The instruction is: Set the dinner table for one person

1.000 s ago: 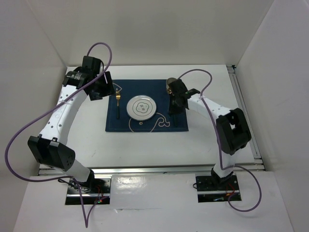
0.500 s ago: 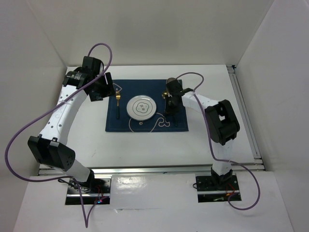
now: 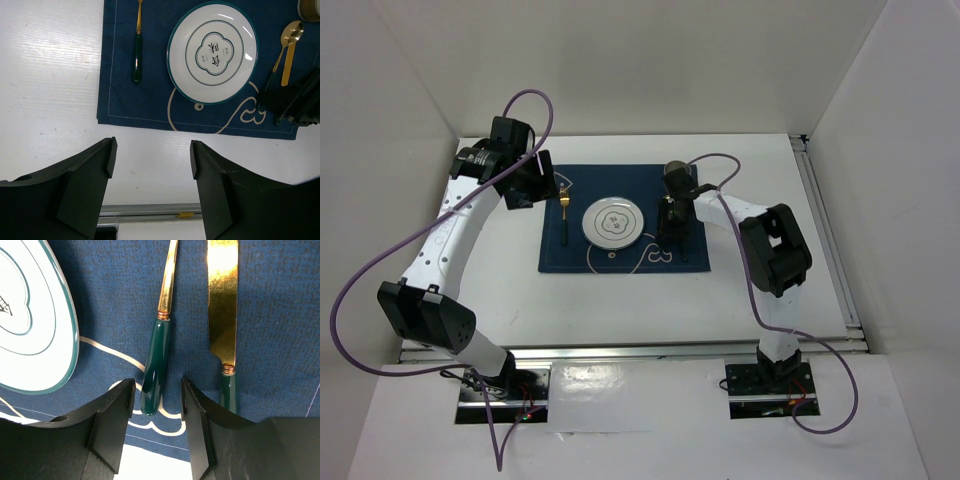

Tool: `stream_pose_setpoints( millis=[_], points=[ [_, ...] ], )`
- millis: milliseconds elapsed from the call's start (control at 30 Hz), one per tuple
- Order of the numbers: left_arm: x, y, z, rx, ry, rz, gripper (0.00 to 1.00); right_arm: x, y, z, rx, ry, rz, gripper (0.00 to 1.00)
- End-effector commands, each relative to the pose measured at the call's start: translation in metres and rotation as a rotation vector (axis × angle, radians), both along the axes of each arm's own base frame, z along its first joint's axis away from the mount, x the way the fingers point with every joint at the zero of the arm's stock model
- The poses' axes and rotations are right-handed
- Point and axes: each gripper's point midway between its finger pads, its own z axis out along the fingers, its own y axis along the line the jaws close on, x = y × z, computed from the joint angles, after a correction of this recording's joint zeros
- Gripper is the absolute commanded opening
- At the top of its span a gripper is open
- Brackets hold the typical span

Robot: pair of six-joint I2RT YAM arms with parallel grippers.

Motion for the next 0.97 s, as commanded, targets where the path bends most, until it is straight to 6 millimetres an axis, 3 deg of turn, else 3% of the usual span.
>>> stream_pose_setpoints(
  millis=[0, 100, 200, 233, 333, 367, 433, 533, 567, 667, 800, 900, 933],
  points=[
    [-0.003, 0.002, 0.016, -0.003, -0.043, -0.011, 0.77, 0.016, 0.009, 0.032, 0.034, -0.094, 0.008, 0.53],
    [-0.003, 0.002, 0.016, -0.003, -0.043, -0.011, 0.77, 0.015, 0.005, 0.046, 0.027, -0.118, 0.011, 0.53],
    [-0.002, 0.000, 0.019, -0.012, -0.052, -0.017, 0.77, 0.016, 0.001, 0.075, 0.022, -0.163, 0.008, 0.53],
    [-0.001, 0.000, 0.023, -0.014, -0.063, -0.017, 0.77, 0.021, -0.002, 0.100, 0.025, -0.219, -0.008, 0.65],
    [-0.001, 0.000, 0.023, -0.014, -0.063, -0.017, 0.77, 0.023, -0.032, 0.125, -0.040, -0.264, -0.085, 0.84],
    [-0.001, 0.000, 0.023, -0.014, -0.063, -0.017, 0.77, 0.024, -0.040, 0.144, -0.040, -0.300, -0.118, 0.93],
    [-0.002, -0.002, 0.023, -0.022, -0.061, -0.023, 0.77, 0.018, -0.068, 0.151, -0.089, -0.284, -0.209, 1.00],
    [0.000, -0.004, 0.025, -0.031, -0.069, -0.029, 0.77, 0.010, -0.112, 0.164, -0.134, -0.269, -0.338, 1.00],
    [-0.001, -0.003, 0.021, -0.029, -0.059, -0.029, 0.77, 0.005, -0.132, 0.159, -0.172, -0.253, -0.392, 1.00],
    [0.000, -0.004, 0.019, -0.029, -0.059, -0.029, 0.77, -0.014, -0.167, 0.162, -0.226, -0.231, -0.493, 1.00],
    [-0.002, -0.005, 0.009, -0.032, -0.036, -0.034, 0.77, -0.041, -0.192, 0.164, -0.247, -0.238, -0.523, 1.00],
    [0.002, -0.008, 0.008, -0.049, -0.050, -0.034, 0.77, -0.054, -0.197, 0.166, -0.235, -0.257, -0.520, 1.00],
    [0.003, -0.010, 0.005, -0.057, -0.046, -0.040, 0.77, -0.056, -0.196, 0.176, -0.212, -0.298, -0.510, 0.99]
  ],
)
